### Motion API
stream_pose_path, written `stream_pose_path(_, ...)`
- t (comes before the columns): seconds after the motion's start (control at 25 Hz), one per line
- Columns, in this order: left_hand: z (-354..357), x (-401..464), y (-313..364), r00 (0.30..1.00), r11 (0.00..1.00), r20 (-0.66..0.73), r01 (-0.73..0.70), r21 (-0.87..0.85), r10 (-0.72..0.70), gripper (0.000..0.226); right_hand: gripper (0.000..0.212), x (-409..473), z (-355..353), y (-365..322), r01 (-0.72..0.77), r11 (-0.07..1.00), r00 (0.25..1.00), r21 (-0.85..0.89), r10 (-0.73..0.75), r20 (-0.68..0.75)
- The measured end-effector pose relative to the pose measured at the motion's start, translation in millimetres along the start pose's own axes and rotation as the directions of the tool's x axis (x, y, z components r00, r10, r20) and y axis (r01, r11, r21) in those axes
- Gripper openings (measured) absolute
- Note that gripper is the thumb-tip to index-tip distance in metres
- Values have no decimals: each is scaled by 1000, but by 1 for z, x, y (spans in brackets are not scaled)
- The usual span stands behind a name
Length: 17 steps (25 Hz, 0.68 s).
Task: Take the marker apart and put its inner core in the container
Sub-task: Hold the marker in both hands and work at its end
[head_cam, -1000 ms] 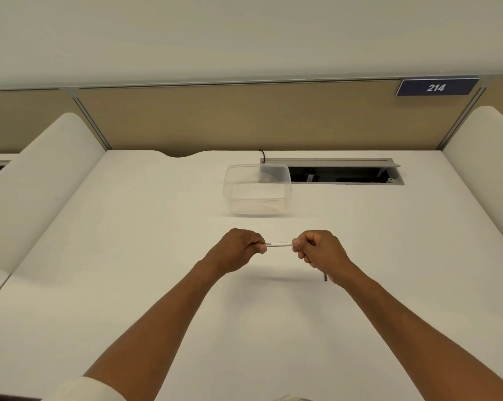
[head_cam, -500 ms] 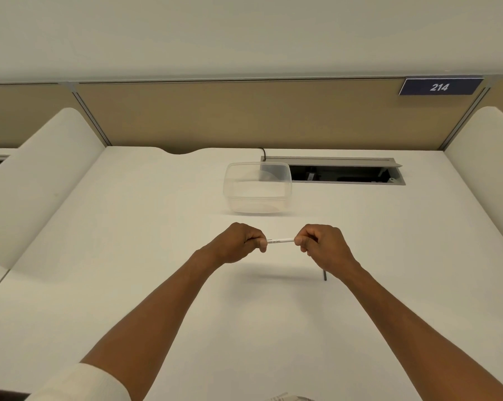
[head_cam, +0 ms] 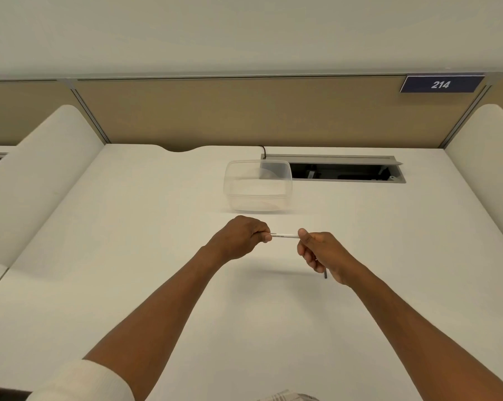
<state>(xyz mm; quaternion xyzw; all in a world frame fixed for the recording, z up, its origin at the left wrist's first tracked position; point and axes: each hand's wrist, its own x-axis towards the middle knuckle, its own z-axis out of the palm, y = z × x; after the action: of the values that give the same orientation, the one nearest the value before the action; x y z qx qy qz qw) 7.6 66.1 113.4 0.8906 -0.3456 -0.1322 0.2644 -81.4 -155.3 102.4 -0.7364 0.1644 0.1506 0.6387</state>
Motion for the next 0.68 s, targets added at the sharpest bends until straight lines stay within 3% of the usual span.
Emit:
stream_pose_path(0.2, 1, -1, 0, 999, 999, 8, -31, 32, 31, 23, 56, 5, 9, -2, -152, 985, 986, 76, 156, -54)
stream_pose_path(0.32, 4, -3, 2, 1000, 999, 17, -10, -38, 11, 23, 48, 7, 12, -5, -100, 993, 993, 58, 103, -60)
stream_pose_path(0.44, -7, -9, -16, 999, 998, -32, 25, -65, -27, 22, 36, 9, -6, -13, -25, 991, 969, 131, 56, -239)
stream_pose_path(0.52, -20, -18, -35, 994, 993, -54, 93, -70, -96, 25, 39, 10, -36, -17, 37, 993, 949, 113, 1, -315)
stream_pose_path(0.68, -23, -17, -47, 983, 987, -117, 130, -91, -141, 25, 35, 17, -57, -13, 50, 999, 965, 19, -43, -258)
